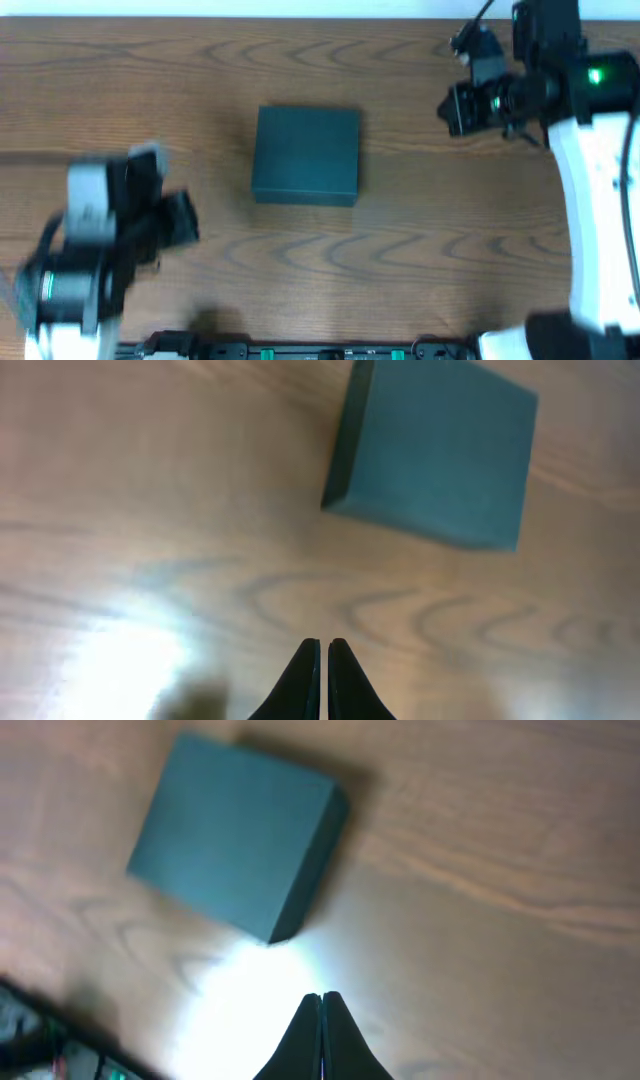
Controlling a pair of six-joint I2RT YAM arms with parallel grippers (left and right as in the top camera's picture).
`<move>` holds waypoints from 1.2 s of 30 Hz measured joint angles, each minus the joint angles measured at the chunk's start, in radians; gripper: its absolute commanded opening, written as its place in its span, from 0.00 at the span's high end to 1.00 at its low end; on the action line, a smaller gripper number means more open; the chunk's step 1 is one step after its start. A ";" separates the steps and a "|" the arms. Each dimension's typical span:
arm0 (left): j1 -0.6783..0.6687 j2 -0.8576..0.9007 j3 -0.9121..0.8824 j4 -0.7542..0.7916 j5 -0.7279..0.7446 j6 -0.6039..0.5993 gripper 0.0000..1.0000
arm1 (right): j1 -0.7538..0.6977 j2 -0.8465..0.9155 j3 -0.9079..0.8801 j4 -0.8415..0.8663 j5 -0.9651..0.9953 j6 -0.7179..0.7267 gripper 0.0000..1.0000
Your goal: Pack container
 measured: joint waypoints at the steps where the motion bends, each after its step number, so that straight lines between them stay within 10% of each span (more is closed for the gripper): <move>1: -0.001 -0.049 -0.019 -0.015 0.000 0.004 0.94 | 0.025 -0.047 -0.060 0.006 0.000 0.000 0.98; 11: -0.001 -0.414 -0.077 -0.183 0.023 0.014 0.93 | 0.232 -0.825 -0.875 0.204 -0.002 0.211 0.98; 14: -0.001 -0.412 -0.082 -0.156 0.026 0.019 0.05 | 0.233 -1.041 -1.002 0.201 -0.002 0.336 0.01; 23: -0.001 -0.412 -0.083 -0.152 0.030 0.017 0.05 | 0.233 -1.225 -1.113 0.139 -0.001 0.666 0.01; 36: -0.001 -0.412 -0.083 -0.183 0.030 0.017 0.05 | 0.233 -1.225 -1.115 0.139 -0.001 0.756 0.01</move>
